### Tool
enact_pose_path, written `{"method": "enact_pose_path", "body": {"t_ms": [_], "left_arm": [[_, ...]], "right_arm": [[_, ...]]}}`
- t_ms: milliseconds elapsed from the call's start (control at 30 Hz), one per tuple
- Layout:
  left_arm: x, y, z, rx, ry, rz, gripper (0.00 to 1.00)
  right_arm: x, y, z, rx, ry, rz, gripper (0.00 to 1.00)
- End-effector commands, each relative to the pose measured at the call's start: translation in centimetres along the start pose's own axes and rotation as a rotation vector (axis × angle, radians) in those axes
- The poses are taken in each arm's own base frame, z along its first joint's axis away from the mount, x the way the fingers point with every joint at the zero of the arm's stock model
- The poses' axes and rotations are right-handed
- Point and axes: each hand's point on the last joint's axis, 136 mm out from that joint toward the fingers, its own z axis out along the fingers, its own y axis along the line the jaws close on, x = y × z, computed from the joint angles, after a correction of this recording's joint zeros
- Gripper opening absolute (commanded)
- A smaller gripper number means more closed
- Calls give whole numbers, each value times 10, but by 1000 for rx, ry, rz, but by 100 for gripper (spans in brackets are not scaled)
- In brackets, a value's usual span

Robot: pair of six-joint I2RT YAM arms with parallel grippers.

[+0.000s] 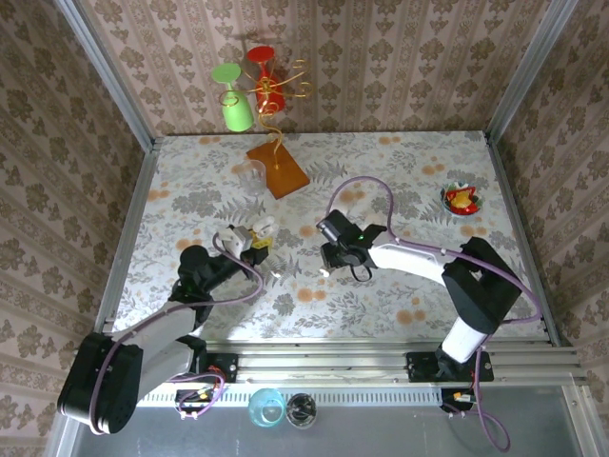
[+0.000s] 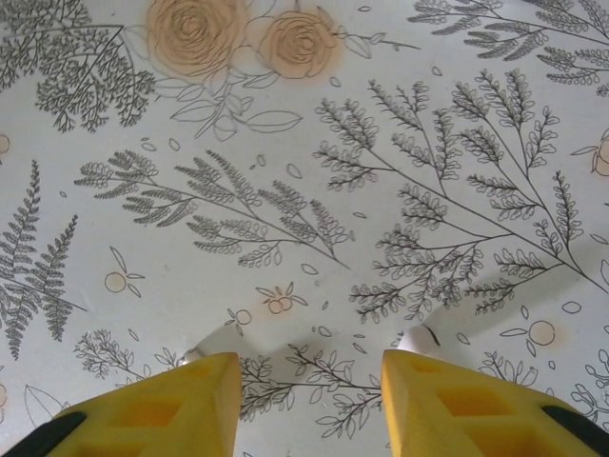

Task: Insert wireless bluetooth earbuds into charging case

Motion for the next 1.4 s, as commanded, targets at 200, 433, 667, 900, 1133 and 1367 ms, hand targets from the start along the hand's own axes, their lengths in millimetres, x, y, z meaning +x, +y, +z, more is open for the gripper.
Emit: {"method": "enact_pose_path", "body": {"t_ms": [200, 433, 667, 900, 1133, 1367], "left_arm": [[-7, 0, -1, 4, -34, 34, 0], [-7, 0, 0, 9, -43, 37, 0], [-7, -1, -1, 12, -40, 36, 0], [-9, 0, -1, 8, -42, 40, 0], [-10, -1, 0, 11, -44, 41, 0], [-18, -1, 3, 3, -80, 44, 0]], "right_arm": [[7, -36, 2, -139, 194, 102, 42], [18, -29, 13, -169, 332, 54, 39], [17, -28, 27, -162, 355, 45, 34], [23, -29, 33, -159, 381, 44, 26], [15, -29, 29, -162, 339, 67, 19], [-22, -27, 5, -277, 93, 162, 19]]}}
